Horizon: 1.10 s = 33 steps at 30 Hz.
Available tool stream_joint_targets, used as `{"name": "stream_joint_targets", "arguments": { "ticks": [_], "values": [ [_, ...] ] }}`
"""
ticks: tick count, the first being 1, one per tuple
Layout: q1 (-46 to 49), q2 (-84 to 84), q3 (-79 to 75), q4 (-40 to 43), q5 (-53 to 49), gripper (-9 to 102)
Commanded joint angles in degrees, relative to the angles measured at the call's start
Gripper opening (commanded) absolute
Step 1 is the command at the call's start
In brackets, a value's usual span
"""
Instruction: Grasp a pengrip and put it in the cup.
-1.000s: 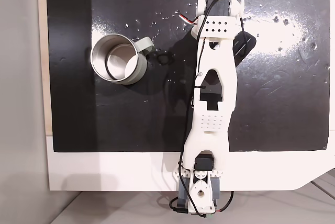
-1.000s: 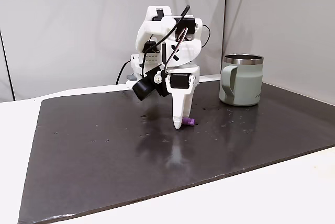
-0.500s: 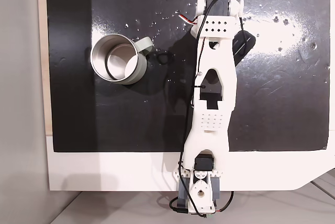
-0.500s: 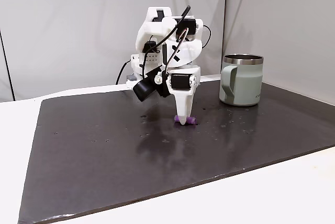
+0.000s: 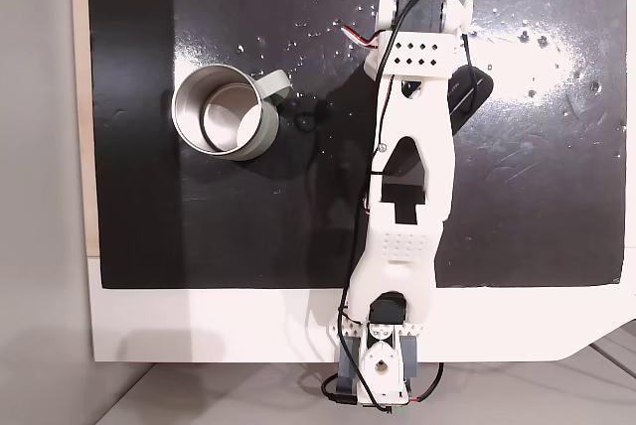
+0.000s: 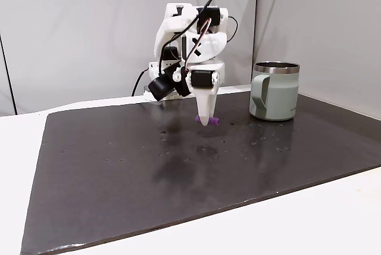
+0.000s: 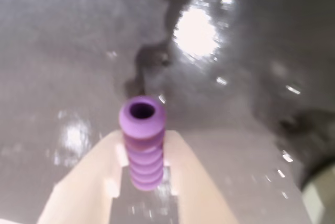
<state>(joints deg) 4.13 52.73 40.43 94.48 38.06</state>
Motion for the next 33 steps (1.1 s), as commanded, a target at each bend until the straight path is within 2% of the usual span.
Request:
{"name": "stream_joint_targets", "arguments": {
  "ticks": [1,10,22,33],
  "values": [
    [-0.8,12.7,3.3,1.8,-0.5,0],
    [-9.7,31.5,13.4,0.5,-3.9,0],
    [-24.3,34.6,11.9,-6.0,-11.3,0],
    [-36.1,38.6,18.1,-9.0,-16.5,0]
  ]
}}
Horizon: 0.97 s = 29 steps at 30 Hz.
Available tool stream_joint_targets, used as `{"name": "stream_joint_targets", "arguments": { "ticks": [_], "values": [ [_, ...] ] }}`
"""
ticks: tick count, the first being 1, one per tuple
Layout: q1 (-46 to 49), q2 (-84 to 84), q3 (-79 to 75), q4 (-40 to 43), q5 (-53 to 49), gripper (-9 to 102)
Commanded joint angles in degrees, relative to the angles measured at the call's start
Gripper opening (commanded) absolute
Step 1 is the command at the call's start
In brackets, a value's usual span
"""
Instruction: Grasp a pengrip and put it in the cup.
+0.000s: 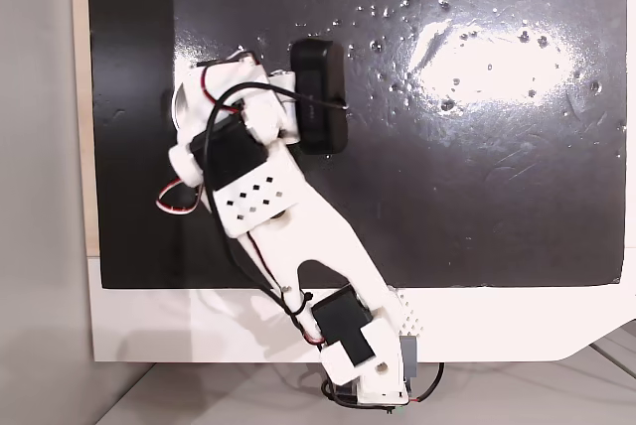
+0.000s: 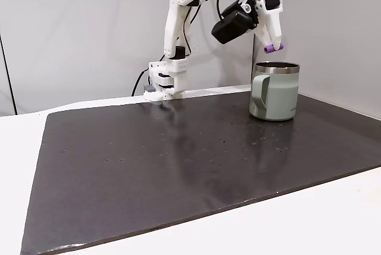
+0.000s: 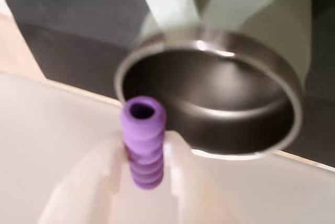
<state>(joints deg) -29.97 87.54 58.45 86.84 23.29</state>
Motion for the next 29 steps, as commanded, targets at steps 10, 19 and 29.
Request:
{"name": "stream_joint_targets", "arguments": {
  "ticks": [10,19,29],
  "values": [
    [-4.2,4.7,1.6,-2.0,-3.4,12],
    [-4.2,4.7,1.4,-2.1,-4.0,41],
    [-3.8,4.7,1.4,-2.1,-4.0,40]
  ]
}}
